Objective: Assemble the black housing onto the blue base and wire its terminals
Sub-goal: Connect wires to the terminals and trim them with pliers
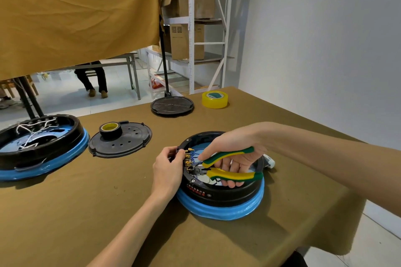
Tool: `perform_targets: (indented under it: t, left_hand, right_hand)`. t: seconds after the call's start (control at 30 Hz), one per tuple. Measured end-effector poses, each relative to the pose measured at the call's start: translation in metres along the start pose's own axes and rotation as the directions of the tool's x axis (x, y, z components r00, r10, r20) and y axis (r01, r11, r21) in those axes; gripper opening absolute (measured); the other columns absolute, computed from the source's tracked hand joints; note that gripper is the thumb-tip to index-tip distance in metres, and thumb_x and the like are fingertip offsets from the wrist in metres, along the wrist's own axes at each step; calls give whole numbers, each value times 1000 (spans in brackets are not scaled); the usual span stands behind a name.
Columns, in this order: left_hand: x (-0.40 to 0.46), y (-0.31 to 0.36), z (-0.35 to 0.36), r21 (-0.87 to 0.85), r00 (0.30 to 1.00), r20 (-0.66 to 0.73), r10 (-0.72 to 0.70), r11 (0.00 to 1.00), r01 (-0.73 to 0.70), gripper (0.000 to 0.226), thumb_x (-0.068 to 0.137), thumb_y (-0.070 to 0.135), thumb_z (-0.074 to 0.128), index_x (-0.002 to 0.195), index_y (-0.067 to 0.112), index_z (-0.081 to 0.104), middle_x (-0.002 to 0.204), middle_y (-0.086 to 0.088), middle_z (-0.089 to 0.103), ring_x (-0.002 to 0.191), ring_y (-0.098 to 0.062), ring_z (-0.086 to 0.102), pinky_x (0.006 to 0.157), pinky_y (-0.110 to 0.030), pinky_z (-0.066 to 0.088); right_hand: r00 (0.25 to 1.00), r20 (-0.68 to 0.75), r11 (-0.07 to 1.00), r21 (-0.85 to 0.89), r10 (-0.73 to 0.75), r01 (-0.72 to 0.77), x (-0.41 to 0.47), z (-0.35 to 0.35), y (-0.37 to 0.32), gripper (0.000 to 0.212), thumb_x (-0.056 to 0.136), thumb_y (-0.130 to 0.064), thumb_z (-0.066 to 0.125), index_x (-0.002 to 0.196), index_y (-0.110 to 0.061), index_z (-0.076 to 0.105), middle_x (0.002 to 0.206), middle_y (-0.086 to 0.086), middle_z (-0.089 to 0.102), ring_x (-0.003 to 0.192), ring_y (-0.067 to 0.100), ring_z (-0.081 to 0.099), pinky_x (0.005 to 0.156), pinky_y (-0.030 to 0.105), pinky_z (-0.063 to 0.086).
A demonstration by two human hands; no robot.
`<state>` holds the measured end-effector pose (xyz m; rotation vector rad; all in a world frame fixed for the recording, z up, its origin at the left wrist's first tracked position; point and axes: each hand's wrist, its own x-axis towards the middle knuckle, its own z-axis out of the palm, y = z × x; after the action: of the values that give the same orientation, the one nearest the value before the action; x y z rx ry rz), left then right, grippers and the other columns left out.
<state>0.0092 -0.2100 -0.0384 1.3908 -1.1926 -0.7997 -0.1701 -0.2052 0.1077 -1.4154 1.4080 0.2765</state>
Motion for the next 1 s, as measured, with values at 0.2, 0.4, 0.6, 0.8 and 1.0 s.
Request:
perform_targets:
  t: [0.2, 0.4, 0.6, 0.8, 1.0]
  left_hand:
    - [0, 1, 0, 4, 1000, 7, 6, 1000, -6, 19, 102, 33, 59, 118, 24, 64, 104, 12, 66, 97, -1, 61, 69, -16, 42]
    - [-2, 2, -1, -7, 1000, 12, 20, 1000, -20, 11, 102, 32, 58, 112, 29, 61, 100, 17, 63, 95, 2, 59, 68, -15, 40]
    - [-3, 3, -1, -9, 1000, 11, 23, 1000, -23, 14, 103, 32, 58, 115, 27, 61, 100, 17, 63, 93, 3, 59, 67, -12, 40]
    - [-4, 3, -2, -12, 1000, 9, 30, 999, -29, 16, 103, 32, 57, 117, 26, 62, 100, 16, 65, 93, 2, 61, 61, -8, 45]
    - [-4, 4, -1, -38, 1000, 11, 25, 999, -25, 13, 104, 32, 56, 114, 27, 61, 100, 16, 64, 92, 2, 61, 57, 0, 43]
  right_hand:
    - [1000, -27, 1000, -6, -10, 10, -2, -1, 3, 52, 99, -54, 56, 100, -2, 62, 92, 20, 72, 73, 28, 72, 70, 37, 61]
    - [999, -35, 999, -36, -13, 12, -1, -3, 0, 55, 99, -56, 56, 111, -3, 56, 97, 22, 72, 75, 30, 71, 72, 39, 61]
    - [999, -36, 998, -52, -27, 25, 3, -4, 1, 55, 100, -54, 55, 112, 0, 59, 94, 23, 73, 75, 32, 74, 72, 41, 63]
    - [990, -38, 986, -111, -133, 128, 11, -11, 11, 57, 96, -58, 60, 110, -3, 67, 93, 19, 75, 77, 29, 73, 72, 39, 62]
    - [961, -20, 945, -187, -277, 268, 25, -23, 23, 74, 89, -65, 66, 124, 0, 64, 95, 16, 75, 79, 27, 73, 70, 35, 62]
